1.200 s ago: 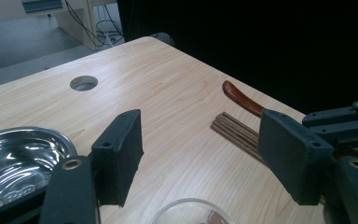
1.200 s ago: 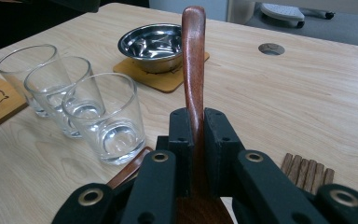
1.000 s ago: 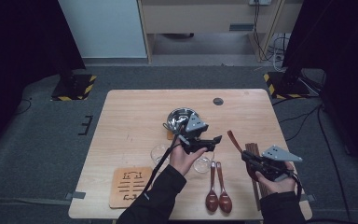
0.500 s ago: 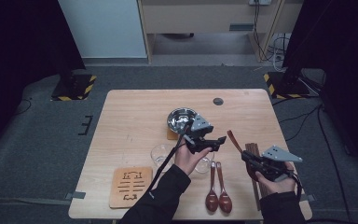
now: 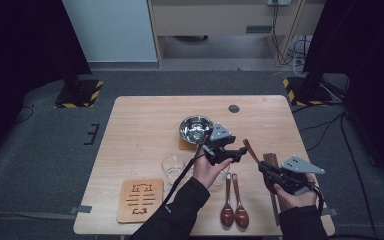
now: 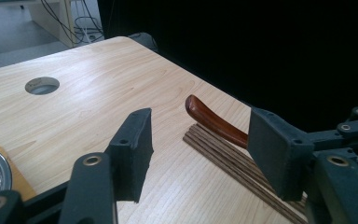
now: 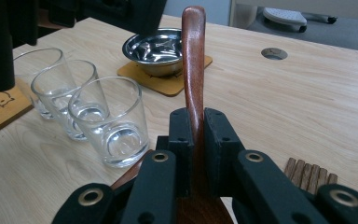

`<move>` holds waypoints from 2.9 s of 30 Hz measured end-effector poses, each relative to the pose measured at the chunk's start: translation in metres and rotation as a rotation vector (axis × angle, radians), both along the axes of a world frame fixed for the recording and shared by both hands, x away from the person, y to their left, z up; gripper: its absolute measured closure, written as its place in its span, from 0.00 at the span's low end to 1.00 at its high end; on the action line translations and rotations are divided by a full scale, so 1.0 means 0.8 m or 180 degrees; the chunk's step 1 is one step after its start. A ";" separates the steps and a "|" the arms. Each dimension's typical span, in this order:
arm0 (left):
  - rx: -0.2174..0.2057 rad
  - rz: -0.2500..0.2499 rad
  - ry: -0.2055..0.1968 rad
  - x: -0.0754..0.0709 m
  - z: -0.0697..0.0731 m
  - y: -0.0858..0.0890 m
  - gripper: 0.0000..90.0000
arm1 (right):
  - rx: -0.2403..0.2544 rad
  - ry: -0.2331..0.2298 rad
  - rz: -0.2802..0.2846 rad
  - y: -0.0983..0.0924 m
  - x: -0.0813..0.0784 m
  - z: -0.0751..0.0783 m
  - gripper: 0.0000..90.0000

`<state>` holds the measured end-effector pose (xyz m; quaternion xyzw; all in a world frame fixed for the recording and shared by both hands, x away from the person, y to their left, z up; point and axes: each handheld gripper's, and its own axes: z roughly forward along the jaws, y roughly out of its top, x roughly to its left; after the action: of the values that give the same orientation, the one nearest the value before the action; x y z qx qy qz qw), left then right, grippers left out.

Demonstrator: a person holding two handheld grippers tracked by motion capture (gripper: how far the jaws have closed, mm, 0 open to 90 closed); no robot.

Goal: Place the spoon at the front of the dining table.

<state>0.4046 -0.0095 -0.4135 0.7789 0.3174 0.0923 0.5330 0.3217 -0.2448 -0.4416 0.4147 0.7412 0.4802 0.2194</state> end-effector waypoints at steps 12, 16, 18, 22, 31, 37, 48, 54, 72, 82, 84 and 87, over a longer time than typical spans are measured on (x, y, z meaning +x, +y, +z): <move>-0.0044 -0.0029 0.0048 0.002 -0.003 -0.014 0.46 | 0.0028 -0.0044 0.0047 0.003 -0.002 0.001 0.91; -0.0033 -0.0052 0.0048 0.001 -0.004 -0.020 0.46 | 0.0034 -0.0066 0.0070 0.004 -0.002 0.001 0.91; -0.0017 -0.0062 0.0047 0.000 -0.005 -0.023 0.46 | 0.0045 -0.0077 0.0078 0.005 -0.002 0.002 0.91; -0.0006 -0.0081 0.0025 -0.001 -0.004 -0.026 0.49 | 0.0037 -0.0063 0.0108 0.006 -0.001 0.000 0.91; -0.0003 -0.0080 0.0005 -0.001 -0.003 -0.026 0.53 | 0.0034 -0.0045 0.0105 0.006 -0.001 -0.001 0.91; -0.0057 -0.0118 -0.0046 -0.007 0.000 -0.027 0.54 | 0.0003 -0.0015 0.0119 0.007 -0.001 -0.003 0.91; -0.0081 -0.0185 -0.0109 -0.012 0.001 -0.029 0.54 | -0.0030 0.0011 0.0132 0.007 0.000 -0.005 0.91; -0.0076 -0.0268 -0.0125 -0.014 0.000 -0.033 0.57 | -0.0017 -0.0007 0.0148 0.008 0.000 -0.005 0.91; 0.0065 -0.0249 -0.0108 -0.018 -0.004 -0.037 0.80 | -0.0044 -0.0002 0.0168 0.011 0.000 -0.006 0.91; 0.0021 -0.0336 -0.0077 -0.022 -0.005 -0.042 0.88 | -0.0107 0.0041 0.0174 0.012 0.002 -0.009 0.91; 0.0034 -0.0364 -0.0071 -0.024 -0.004 -0.042 0.91 | -0.0098 0.0054 0.0166 0.012 0.002 -0.010 0.92; 0.0070 -0.0388 -0.0072 -0.024 -0.006 -0.042 0.94 | -0.0070 -0.0020 0.0168 0.008 0.002 -0.007 0.99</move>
<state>0.3853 -0.0431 -0.4183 0.8015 0.2623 0.0719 0.5326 0.3229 -0.2383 -0.4472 0.3910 0.7564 0.4789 0.2136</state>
